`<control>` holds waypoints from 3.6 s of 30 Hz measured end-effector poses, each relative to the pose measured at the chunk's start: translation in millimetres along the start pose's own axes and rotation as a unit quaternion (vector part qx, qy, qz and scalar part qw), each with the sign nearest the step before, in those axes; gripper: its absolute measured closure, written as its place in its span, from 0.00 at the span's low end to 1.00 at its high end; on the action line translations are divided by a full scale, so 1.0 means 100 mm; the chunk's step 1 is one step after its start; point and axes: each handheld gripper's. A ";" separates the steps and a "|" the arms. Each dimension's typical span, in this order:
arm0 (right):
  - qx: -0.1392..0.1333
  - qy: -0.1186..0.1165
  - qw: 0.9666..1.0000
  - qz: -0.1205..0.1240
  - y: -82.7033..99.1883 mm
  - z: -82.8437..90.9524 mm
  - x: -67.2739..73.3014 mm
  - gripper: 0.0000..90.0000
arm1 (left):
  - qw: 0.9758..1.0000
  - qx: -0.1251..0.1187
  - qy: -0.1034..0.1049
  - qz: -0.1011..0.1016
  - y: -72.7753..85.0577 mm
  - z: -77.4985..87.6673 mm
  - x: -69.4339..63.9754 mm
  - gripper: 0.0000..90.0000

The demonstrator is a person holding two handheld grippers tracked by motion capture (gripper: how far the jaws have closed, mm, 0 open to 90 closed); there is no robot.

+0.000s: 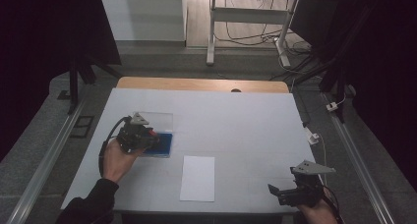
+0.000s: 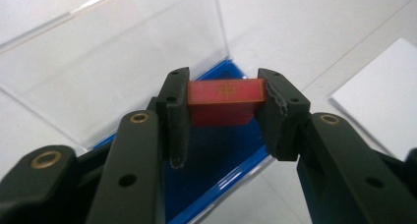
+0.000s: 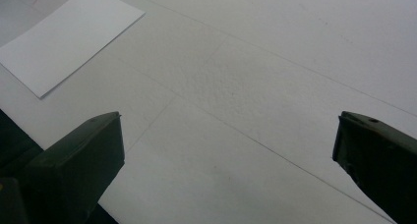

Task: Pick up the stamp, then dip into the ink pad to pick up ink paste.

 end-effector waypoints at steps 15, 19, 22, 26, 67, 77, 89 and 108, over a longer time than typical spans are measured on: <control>-0.003 -0.003 1.000 -0.004 0.00 0.00 -0.01 0.00 | 0.999 -0.010 0.042 -0.017 -0.09 0.12 -0.23 0.65; -0.003 -0.004 1.000 -0.003 0.00 0.00 -0.01 0.00 | 0.998 -0.013 0.056 -0.020 -0.11 0.14 -0.27 0.65; -0.003 -0.004 1.000 -0.004 0.00 0.00 -0.01 0.00 | 0.998 -0.015 0.061 -0.021 -0.12 0.14 -0.29 0.65; -0.003 -0.004 1.000 -0.004 0.00 0.00 -0.01 0.00 | 0.997 -0.018 0.068 -0.025 -0.14 0.17 -0.35 0.65; 0.001 -0.002 1.000 0.002 0.00 0.00 0.00 0.00 | 0.996 0.075 -0.013 0.044 -0.05 -0.32 -0.01 0.65; 0.006 0.001 1.000 0.004 0.00 -0.01 0.02 0.00 | 0.996 0.066 -0.034 0.048 -0.03 -0.35 -0.08 0.66; 0.011 0.002 1.000 0.005 -0.01 -0.02 0.02 0.00 | 0.994 0.081 -0.031 0.072 -0.08 -0.36 -0.08 0.66; 0.003 -0.002 1.000 0.006 0.00 0.00 0.01 0.00 | 0.997 0.057 -0.041 0.020 -0.06 -0.26 -0.06 0.65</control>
Point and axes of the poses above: each handheld gripper's, and its own axes: z roughly backward along the jaws, y roughly out of its underside, x roughly to its left, and after that the axes turned 13 degrees about x, right-handed
